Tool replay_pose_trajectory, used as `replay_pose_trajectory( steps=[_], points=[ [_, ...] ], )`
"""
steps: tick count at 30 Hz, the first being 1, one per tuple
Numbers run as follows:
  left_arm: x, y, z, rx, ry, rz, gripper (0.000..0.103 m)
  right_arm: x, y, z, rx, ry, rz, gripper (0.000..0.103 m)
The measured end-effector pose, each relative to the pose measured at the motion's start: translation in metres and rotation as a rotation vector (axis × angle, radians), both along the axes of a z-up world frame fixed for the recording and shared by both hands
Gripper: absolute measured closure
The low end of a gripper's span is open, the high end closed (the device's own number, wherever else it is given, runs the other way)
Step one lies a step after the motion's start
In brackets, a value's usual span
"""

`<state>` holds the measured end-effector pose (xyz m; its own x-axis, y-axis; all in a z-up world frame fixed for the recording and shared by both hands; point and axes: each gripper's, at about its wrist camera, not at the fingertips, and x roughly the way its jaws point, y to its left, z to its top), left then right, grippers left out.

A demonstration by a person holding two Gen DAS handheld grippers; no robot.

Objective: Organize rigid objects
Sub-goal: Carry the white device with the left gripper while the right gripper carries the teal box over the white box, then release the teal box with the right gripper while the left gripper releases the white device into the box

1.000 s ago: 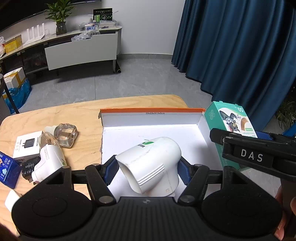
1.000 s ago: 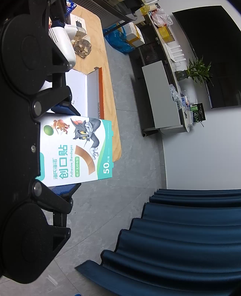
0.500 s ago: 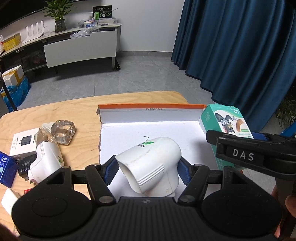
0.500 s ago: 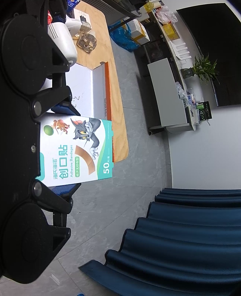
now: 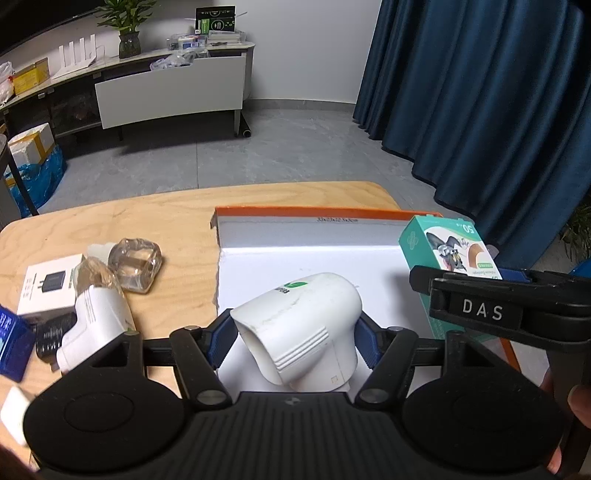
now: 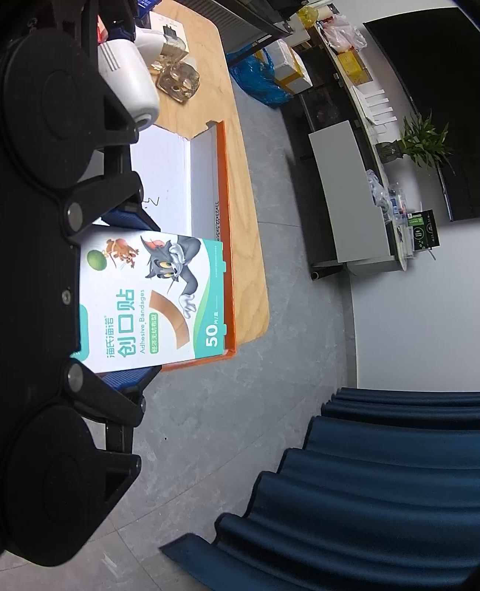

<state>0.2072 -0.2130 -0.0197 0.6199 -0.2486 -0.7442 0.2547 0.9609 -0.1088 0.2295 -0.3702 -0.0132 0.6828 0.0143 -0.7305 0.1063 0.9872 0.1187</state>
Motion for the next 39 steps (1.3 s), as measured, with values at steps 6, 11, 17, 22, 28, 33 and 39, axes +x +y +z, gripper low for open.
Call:
replay_pose_trajectory(
  steps=[6,11,17,22,28,33,39],
  points=[
    [0.012,0.002,-0.004,-0.002,0.002,0.001,0.036,0.012,0.001,-0.004,-0.004,0.008,0.004,0.019],
    [0.019,0.000,-0.007,-0.004,0.005,0.001,0.036,0.018,0.001,-0.006,-0.015,0.003,0.000,0.017],
    [0.026,-0.005,-0.011,-0.008,0.013,-0.010,0.036,0.006,-0.006,0.003,0.003,-0.040,-0.023,0.016],
    [0.035,-0.015,-0.015,-0.038,0.013,-0.038,0.035,-0.012,-0.016,0.021,-0.002,-0.092,-0.070,0.015],
    [0.032,-0.022,-0.009,-0.041,-0.008,-0.067,0.013,-0.029,-0.014,0.036,-0.046,-0.127,-0.078,0.014],
    [0.014,-0.015,0.010,-0.007,-0.022,-0.049,0.004,-0.040,-0.011,0.044,-0.027,-0.128,-0.079,0.013],
    [-0.010,0.003,0.025,0.003,-0.035,-0.010,0.000,-0.062,-0.001,0.051,0.002,-0.182,-0.095,0.007]
  ],
)
